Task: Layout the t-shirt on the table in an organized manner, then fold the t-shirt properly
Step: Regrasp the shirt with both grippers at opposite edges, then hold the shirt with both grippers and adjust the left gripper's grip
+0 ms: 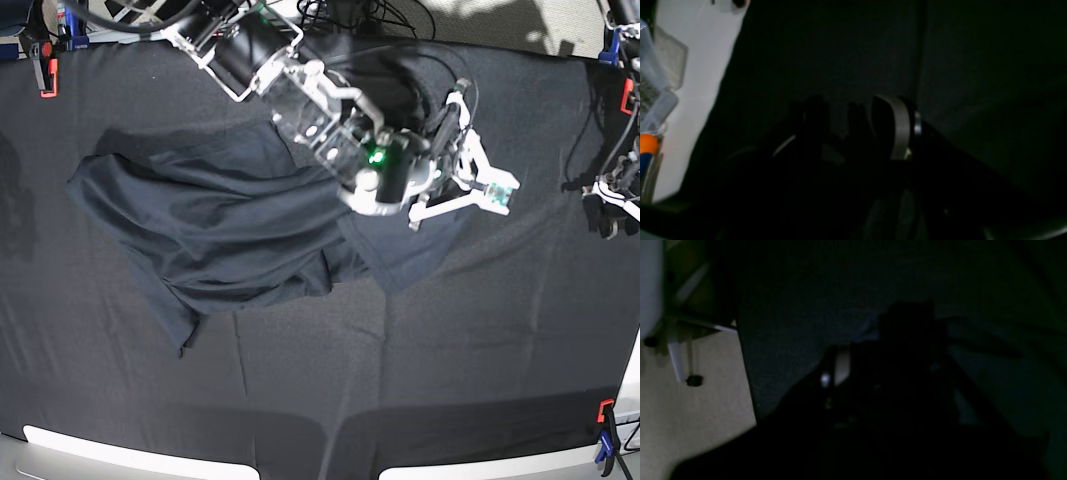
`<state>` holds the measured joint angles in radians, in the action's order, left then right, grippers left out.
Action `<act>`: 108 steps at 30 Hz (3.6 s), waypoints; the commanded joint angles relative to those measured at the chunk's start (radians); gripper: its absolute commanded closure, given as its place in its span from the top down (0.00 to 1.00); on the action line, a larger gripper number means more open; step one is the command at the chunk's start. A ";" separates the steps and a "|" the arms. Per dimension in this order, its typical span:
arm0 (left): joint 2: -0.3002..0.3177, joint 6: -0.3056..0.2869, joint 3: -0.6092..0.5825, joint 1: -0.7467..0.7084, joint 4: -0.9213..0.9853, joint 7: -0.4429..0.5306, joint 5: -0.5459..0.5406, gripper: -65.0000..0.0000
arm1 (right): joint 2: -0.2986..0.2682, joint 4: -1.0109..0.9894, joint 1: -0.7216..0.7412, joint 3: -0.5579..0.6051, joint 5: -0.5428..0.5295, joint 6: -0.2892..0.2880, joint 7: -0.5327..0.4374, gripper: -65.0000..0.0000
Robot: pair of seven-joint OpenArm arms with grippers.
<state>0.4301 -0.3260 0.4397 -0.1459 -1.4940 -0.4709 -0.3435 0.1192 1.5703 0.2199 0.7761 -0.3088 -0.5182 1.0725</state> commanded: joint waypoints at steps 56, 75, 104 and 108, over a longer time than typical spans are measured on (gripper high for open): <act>-0.286 0.146 -0.938 0.099 -0.148 -0.037 0.653 0.38 | -0.399 0.129 -0.139 -0.921 0.062 0.063 0.006 0.38; -0.209 0.339 -0.938 0.129 -0.118 -0.030 0.668 0.00 | -0.399 0.129 -0.140 -0.921 0.062 0.063 -0.018 0.38; -0.145 0.288 -0.938 0.130 -0.271 -0.032 0.409 0.23 | -0.399 0.129 -0.140 -0.921 0.019 0.063 -0.016 0.38; -0.145 0.288 -0.938 0.133 -0.271 -0.025 0.409 0.23 | -0.399 0.129 -0.140 -0.921 0.014 0.063 -0.016 0.38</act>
<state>0.2855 -0.0372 -0.5030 -0.0277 -1.7451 -0.5240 0.0597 -0.2687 1.6821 0.0631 -0.1402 -0.2878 -0.4522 1.0748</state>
